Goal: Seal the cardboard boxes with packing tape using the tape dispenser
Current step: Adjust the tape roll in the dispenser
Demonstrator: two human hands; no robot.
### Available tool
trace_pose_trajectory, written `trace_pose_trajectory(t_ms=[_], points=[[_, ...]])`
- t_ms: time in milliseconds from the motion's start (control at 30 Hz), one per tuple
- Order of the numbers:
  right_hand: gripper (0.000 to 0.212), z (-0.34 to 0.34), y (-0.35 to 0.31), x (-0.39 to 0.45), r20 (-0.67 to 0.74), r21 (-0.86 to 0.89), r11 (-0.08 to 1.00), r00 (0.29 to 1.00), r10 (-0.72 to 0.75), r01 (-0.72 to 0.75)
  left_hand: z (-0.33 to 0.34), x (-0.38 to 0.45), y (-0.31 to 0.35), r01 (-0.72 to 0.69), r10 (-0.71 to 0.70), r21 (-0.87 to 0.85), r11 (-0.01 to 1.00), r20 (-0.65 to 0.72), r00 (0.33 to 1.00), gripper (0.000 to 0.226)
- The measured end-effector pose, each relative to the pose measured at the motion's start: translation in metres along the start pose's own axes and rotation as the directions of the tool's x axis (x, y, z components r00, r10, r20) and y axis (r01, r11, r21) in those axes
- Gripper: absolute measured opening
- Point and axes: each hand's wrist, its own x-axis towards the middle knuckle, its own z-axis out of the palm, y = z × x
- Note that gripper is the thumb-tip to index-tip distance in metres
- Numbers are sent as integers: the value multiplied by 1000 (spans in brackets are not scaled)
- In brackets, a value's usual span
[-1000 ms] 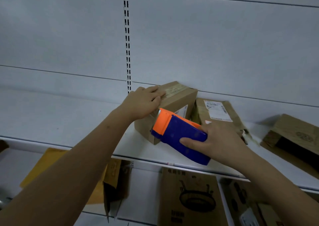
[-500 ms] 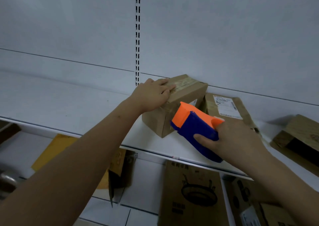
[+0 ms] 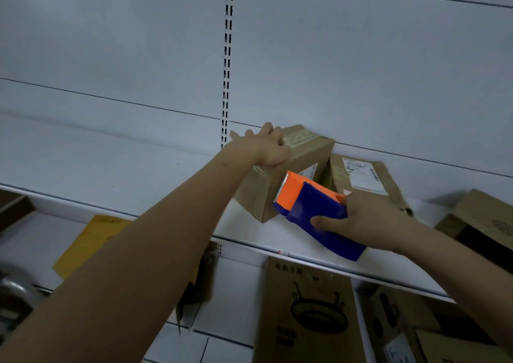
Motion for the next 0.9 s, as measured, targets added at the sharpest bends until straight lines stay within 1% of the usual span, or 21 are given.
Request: trace_pose_trajectory(t_ms=[67,133,167,267,367,467,633,733,767,833,900], points=[[55,-3,5,-7,-5,-34,999,1000,6,-6,10,5,11,32,-32,9,999,-69,997,49],[55,-8,6,-14,-14,-60,998,1000,6,-7,14,10,12,24,-26,-15,1000,-142,989,50],[54,-11,5,-17,-21,-71,997,1000,10,-11,15,12,11,18,-19,-8,1000,-149,989,50],[52,-20,-4,-21,-53,-193,981,998,26,-36,16,16,8,10,-6,34,999,-123,992,56],[57,-23,-14,-12,-83,-313,948,996,32,-56,20,19,8,-16,23,57,998,-126,992,55],[58,-19,-18,-4,-97,-329,942,995,36,-66,23,27,2,-24,34,78,997,-137,990,55],[62,-10,-21,-13,-118,-335,930,986,114,-148,26,31,-1,5,2,55,998,-124,992,68],[59,-4,-25,-22,-165,-347,917,975,150,-199,25,30,0,59,-54,43,997,-110,993,90],[59,-4,-26,-23,-183,-352,914,972,147,-204,24,28,2,64,-59,48,997,-107,992,88],[60,-4,-28,-24,-211,-363,906,967,146,-216,22,23,5,43,-37,68,997,-94,995,69],[60,-4,-32,-24,-221,-372,897,961,165,-239,20,19,5,14,-7,78,997,-95,995,60]])
